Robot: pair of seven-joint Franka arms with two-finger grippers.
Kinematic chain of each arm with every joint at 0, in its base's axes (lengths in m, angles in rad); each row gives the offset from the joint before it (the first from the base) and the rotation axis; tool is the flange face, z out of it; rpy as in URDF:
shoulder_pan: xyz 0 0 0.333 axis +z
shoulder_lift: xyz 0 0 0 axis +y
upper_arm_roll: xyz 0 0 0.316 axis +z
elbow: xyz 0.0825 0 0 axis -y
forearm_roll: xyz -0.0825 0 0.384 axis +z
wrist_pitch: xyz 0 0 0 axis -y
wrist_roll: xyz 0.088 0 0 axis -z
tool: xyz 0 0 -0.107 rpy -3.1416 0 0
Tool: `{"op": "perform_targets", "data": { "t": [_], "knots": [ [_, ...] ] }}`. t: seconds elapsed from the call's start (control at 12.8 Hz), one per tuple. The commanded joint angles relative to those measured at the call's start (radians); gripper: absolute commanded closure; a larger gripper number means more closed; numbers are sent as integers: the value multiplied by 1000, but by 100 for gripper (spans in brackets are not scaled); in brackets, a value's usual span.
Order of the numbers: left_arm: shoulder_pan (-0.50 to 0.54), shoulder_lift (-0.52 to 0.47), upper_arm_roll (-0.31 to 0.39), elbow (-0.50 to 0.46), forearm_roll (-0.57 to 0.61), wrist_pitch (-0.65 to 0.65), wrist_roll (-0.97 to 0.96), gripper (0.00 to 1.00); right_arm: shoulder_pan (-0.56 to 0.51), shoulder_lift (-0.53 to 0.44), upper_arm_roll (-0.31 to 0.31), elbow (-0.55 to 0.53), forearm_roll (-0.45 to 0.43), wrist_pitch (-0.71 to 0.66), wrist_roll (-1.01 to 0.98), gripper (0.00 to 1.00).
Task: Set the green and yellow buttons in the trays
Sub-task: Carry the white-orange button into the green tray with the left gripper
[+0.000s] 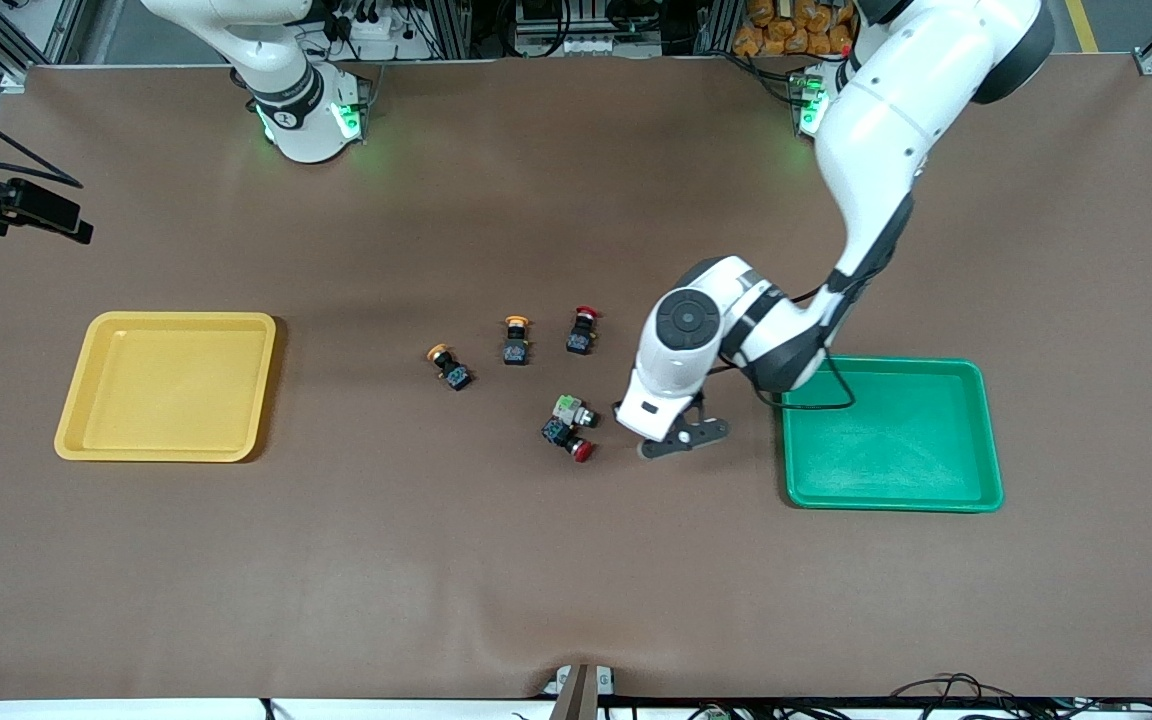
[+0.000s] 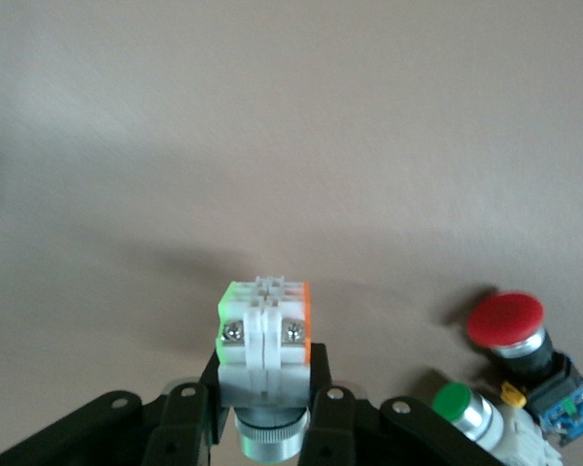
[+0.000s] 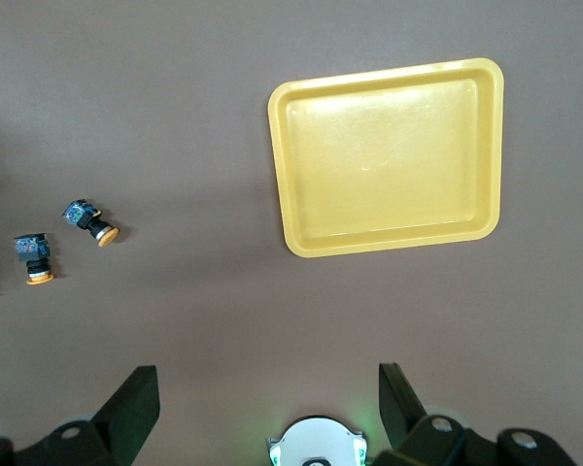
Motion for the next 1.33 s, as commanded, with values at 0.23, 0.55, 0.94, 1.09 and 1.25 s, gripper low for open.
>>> {"op": "perform_targets", "data": {
  "t": [0.23,0.55,0.94,1.09,1.25],
  "knots": [
    [76,-113,-13,-23,8,-124,89,100,0,3,6,18,-5,-9,2,0],
    [161,-153,-60,-24,-17,-200,164,100,4,3,6,18,-5,-12,0,0],
    [405,-171,-216,-85,-21,-230,234,100,6,3,6,18,-5,-12,0,0],
    [479,-185,-238,-127,-21,-228,289,100,7,3,6,18,-5,-12,0,0],
    [530,-199,-238,-168,-20,-228,345,100,30,3,9,21,0,-12,6,0]
  ]
}}
